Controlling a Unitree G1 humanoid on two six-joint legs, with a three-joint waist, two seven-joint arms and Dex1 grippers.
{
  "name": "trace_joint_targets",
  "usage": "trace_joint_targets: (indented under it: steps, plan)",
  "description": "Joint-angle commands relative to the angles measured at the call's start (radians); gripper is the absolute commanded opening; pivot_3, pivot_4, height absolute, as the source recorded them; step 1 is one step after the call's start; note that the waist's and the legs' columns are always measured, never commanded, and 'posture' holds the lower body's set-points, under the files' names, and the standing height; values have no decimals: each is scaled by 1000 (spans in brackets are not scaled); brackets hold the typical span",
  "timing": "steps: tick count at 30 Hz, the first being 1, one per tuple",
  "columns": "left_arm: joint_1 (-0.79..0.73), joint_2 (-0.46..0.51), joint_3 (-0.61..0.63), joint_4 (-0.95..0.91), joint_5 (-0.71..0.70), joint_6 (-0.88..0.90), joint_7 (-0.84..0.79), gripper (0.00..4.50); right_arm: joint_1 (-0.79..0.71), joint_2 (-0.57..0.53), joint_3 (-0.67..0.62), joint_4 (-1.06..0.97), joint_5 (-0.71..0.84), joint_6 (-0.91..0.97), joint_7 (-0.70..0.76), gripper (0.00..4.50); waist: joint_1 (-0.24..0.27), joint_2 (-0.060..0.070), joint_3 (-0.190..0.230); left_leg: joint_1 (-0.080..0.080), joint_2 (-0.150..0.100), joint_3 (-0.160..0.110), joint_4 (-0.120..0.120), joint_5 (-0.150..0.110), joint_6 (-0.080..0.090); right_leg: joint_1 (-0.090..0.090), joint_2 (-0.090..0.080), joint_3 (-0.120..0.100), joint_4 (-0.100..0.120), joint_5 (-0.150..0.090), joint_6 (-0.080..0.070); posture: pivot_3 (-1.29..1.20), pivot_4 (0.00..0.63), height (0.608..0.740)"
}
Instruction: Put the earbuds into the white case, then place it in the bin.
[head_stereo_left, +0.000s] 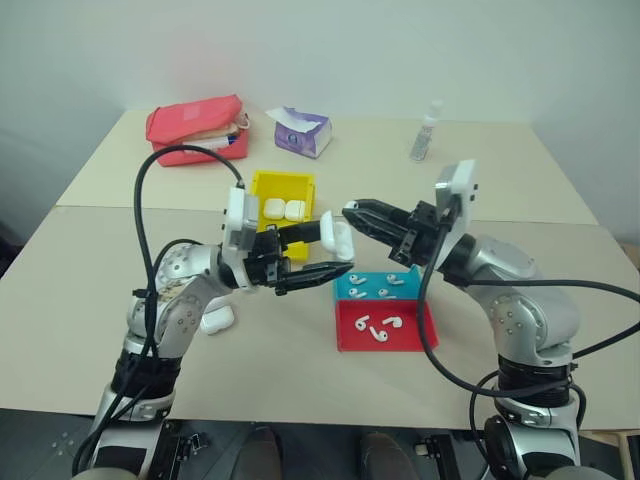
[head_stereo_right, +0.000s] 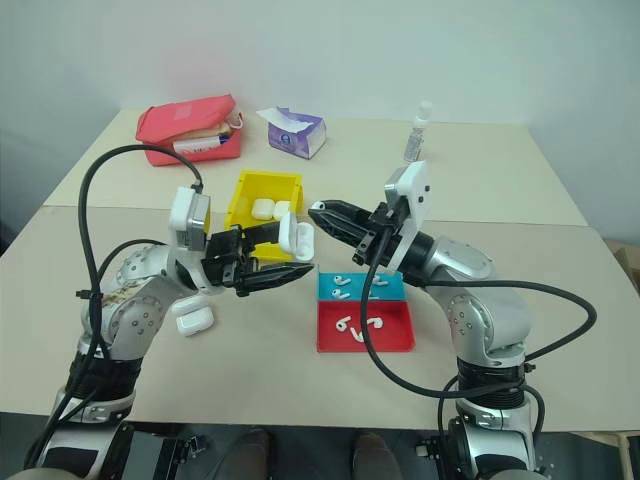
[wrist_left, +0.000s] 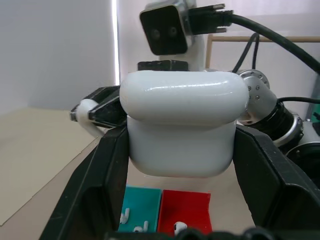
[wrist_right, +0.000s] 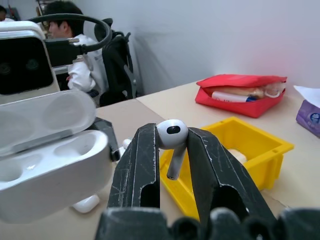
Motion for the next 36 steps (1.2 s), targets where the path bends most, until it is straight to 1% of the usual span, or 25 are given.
trace_joint_targets:
  steps: [1,4,7,11,15,18,28,36]
  plan:
    - [-36,-17,-14,23,10,-24,-40,2802,12,-19,-41,-89,79,-24,-9,638,-1,0,0,0,0,0,0,0,0,0,0,0,0,0,0,0,150,740]
    - [-54,-33,-14,83,19,-42,-73,2802,29,-18,-15,-126,101,-32,-25,638,-5,0,0,-1,0,0,0,0,0,0,0,0,-1,0,0,0,150,740]
    - [-55,-40,-21,84,36,-58,-85,2802,34,-25,-12,-145,137,-29,-21,638,-12,0,0,0,0,0,0,0,0,0,0,0,0,0,0,0,150,740]
    - [-45,-43,1,73,31,-59,-74,2802,27,-38,0,-146,182,-32,-2,638,-18,0,0,-1,0,-1,0,0,0,0,0,0,0,0,0,0,150,740]
    - [-35,-50,2,69,37,-70,-64,2802,35,-56,20,-132,172,-53,0,638,-21,0,0,-1,0,-1,0,0,0,0,0,0,0,0,0,0,150,740]
    - [-29,-52,5,61,35,-69,-54,2802,47,-62,11,-132,187,-61,-3,638,-21,0,0,-1,0,-1,0,0,0,0,0,0,0,0,0,0,150,740]
    - [-20,-49,20,34,26,-68,-41,2802,91,-98,50,-119,147,-100,-8,638,-21,0,0,-1,0,-1,0,0,0,0,0,-1,0,0,0,0,150,740]
    - [-19,-60,9,38,32,-93,-62,2802,79,-101,72,-106,127,-115,-35,638,-21,0,0,-1,0,-1,0,0,0,0,0,-1,-1,0,0,0,150,740]
